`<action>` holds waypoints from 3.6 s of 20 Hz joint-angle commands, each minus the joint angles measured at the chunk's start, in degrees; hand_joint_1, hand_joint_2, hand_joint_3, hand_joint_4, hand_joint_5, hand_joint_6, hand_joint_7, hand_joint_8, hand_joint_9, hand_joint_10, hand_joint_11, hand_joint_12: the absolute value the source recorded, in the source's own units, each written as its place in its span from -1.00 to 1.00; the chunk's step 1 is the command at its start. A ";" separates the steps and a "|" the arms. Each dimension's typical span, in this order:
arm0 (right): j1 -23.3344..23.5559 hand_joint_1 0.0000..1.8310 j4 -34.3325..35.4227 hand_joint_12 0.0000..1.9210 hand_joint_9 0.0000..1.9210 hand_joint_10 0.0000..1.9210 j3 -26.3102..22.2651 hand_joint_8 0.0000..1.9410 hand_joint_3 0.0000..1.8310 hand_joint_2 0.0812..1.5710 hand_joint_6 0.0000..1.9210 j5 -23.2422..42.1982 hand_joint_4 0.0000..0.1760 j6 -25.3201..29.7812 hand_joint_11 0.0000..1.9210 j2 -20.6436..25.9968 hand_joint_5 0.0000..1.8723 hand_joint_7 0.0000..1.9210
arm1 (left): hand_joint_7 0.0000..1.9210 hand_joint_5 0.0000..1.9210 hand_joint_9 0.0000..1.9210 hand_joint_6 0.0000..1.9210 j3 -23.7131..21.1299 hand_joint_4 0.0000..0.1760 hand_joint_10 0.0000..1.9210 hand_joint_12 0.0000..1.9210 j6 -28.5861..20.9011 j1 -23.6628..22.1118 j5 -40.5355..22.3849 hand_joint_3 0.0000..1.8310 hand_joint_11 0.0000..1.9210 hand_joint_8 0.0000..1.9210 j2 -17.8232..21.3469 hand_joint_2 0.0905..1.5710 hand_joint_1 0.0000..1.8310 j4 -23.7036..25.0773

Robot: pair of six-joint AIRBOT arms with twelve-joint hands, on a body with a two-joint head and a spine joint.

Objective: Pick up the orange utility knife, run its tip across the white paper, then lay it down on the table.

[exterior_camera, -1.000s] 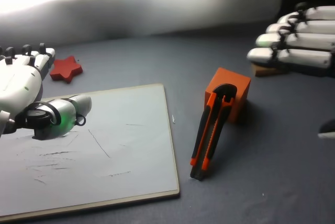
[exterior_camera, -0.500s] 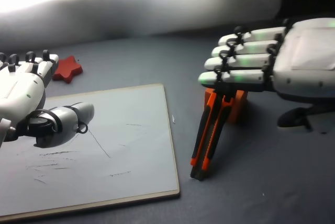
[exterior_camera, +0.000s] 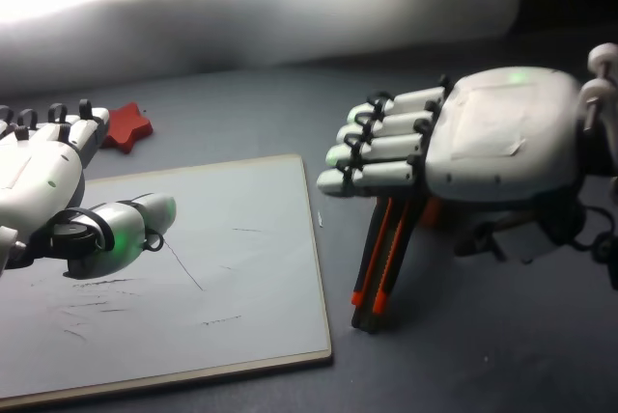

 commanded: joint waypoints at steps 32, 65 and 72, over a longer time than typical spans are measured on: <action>-5.44 0.30 -4.93 -1.00 -1.00 -1.00 17.28 -1.00 -1.00 0.36 -1.00 -0.66 -1.00 4.13 -1.00 -18.19 -1.00 -1.00 | -0.87 -0.94 -0.80 -1.00 0.43 -1.00 -0.99 -0.17 -0.15 -0.22 -5.39 -1.00 -1.00 -1.00 -1.75 0.63 -1.00 3.65; -0.82 0.65 -4.93 1.00 0.82 1.00 9.78 1.00 -0.82 0.53 1.00 -4.10 1.00 4.17 0.87 -12.81 0.44 0.66 | -0.84 -0.96 -0.78 -1.00 0.75 -1.00 -1.00 -0.29 -0.03 -0.40 -5.40 -1.00 -1.00 -1.00 -2.23 0.63 -1.00 3.68; 3.96 0.65 2.81 1.00 0.77 1.00 10.21 1.00 -0.86 0.53 1.00 -4.13 1.00 0.18 0.81 -12.86 0.43 0.61 | -0.83 -0.96 -0.77 -0.99 0.80 -1.00 -0.99 -0.28 -0.14 -0.42 -5.40 -1.00 -1.00 -1.00 -2.26 0.63 -1.00 3.53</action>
